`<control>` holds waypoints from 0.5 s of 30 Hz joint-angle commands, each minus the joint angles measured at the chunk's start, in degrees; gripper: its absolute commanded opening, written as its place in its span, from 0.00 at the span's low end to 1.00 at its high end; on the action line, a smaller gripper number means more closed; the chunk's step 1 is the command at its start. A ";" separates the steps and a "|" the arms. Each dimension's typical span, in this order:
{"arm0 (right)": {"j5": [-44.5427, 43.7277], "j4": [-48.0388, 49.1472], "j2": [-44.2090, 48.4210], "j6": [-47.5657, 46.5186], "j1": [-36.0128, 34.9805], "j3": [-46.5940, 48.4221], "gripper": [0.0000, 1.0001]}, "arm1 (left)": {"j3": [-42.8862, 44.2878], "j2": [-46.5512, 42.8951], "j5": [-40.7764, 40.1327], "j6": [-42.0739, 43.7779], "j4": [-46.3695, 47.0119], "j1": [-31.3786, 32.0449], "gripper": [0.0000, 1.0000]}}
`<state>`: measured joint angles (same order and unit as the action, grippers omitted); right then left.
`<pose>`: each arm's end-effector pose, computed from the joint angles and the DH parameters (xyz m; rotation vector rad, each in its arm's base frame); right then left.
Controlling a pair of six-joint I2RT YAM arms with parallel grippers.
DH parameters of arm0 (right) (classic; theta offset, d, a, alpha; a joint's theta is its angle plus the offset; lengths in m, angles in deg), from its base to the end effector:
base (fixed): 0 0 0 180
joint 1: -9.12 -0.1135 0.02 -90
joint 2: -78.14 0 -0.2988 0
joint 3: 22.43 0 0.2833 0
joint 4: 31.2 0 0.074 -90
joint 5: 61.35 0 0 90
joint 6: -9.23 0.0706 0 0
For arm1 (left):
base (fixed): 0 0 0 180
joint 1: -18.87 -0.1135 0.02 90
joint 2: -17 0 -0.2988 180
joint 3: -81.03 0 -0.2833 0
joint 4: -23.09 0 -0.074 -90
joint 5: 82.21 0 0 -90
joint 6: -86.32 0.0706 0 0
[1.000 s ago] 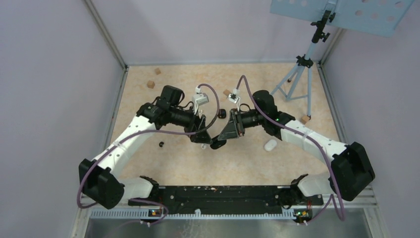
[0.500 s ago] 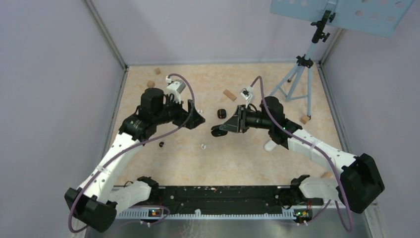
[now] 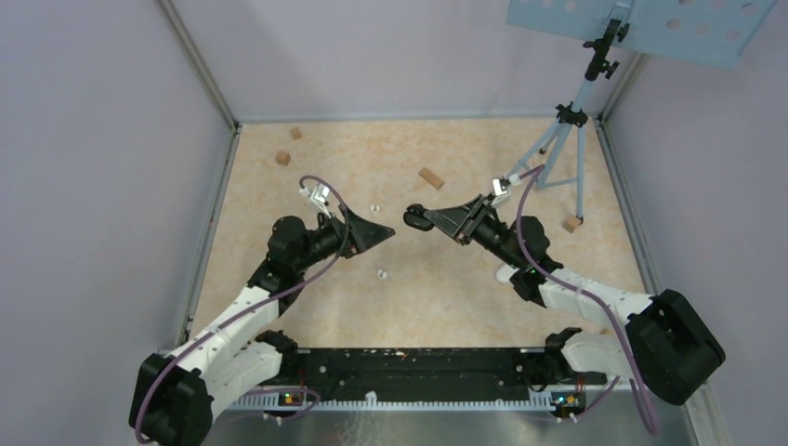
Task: Insert the wireless bluetooth earbuds into the charging case
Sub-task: Pass from the right arm to the left
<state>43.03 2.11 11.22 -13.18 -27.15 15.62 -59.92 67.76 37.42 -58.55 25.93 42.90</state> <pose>0.2258 0.1874 0.2626 0.2384 1.7184 1.5962 0.2069 -0.1305 0.2666 -0.0901 1.9372 -1.4151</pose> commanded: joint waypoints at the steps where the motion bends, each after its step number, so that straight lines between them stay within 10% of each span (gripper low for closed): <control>1: -4.14 14.48 1.19 5.87 -0.61 -0.31 0.00 | -2.62 1.70 4.21 -10.03 23.68 0.12 0.99; 15: -4.04 17.60 -2.42 7.47 -2.24 1.58 0.00 | -4.16 6.27 -3.08 -10.68 40.13 5.29 0.96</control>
<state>39.70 15.10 9.78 -6.16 -28.18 15.19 -63.72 73.93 37.92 -70.20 56.60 46.70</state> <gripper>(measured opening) 0.266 0.957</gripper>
